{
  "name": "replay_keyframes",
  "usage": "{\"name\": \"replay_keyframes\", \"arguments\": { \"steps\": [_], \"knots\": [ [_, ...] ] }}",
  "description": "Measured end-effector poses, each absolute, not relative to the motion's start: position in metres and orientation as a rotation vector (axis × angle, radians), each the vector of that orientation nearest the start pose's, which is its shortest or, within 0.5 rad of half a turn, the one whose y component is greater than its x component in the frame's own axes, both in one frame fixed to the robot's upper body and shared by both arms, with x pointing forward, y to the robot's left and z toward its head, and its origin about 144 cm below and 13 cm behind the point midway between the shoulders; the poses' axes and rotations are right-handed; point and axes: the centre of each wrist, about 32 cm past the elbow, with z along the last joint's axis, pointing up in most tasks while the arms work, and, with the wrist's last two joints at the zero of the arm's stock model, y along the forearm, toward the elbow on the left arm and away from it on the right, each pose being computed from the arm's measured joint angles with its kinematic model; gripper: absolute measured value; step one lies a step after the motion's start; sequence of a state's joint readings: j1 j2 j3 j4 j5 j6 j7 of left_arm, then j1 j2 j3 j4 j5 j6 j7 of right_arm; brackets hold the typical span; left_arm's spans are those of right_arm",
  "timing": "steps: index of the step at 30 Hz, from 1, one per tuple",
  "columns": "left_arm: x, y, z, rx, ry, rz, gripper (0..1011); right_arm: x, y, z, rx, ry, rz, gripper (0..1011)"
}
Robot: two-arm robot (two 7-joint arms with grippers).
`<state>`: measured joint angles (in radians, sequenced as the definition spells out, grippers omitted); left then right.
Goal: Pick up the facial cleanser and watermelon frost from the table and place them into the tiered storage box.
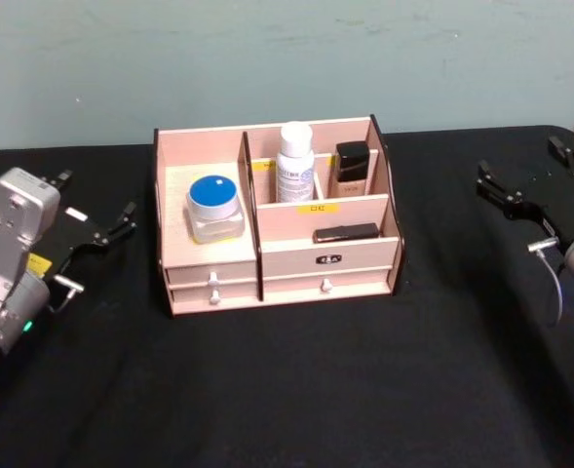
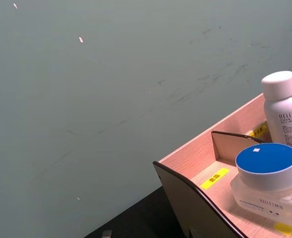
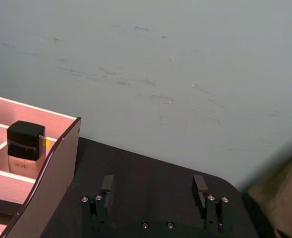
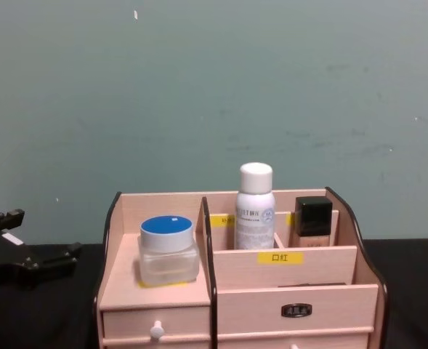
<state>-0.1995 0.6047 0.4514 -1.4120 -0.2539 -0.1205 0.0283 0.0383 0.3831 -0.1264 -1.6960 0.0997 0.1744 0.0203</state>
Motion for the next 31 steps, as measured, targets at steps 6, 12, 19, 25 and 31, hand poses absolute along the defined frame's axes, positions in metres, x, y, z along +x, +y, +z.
{"name": "replay_keyframes", "arguments": {
  "steps": [6, 12, 19, 25, 31],
  "knots": [
    [0.4886, 0.3097, 1.1398, 0.304, -0.285, 1.248, 1010, 0.4652, -0.2862, 1.197, -0.257, -0.188, -1.415, 1002],
    [0.4886, 0.3097, 1.1398, 0.304, -0.285, 1.248, 1009, 0.4651, -0.286, 1.1972, -0.257, -0.188, -1.413, 1002],
    [0.4886, 0.3097, 1.1398, 0.304, -0.285, 1.248, 1009, 0.4651, -0.2861, 1.1974, -0.257, -0.188, -1.413, 1002],
    [0.4886, 0.3097, 1.1398, 0.304, -0.285, 1.248, 1010, 0.4651, -0.2861, 1.1975, -0.257, -0.188, -1.413, 1002],
    [0.4886, 0.3097, 1.1398, 0.305, -0.285, 1.248, 1010, 0.465, -0.286, 1.1977, -0.257, -0.188, -1.413, 1002]
  ]
}}
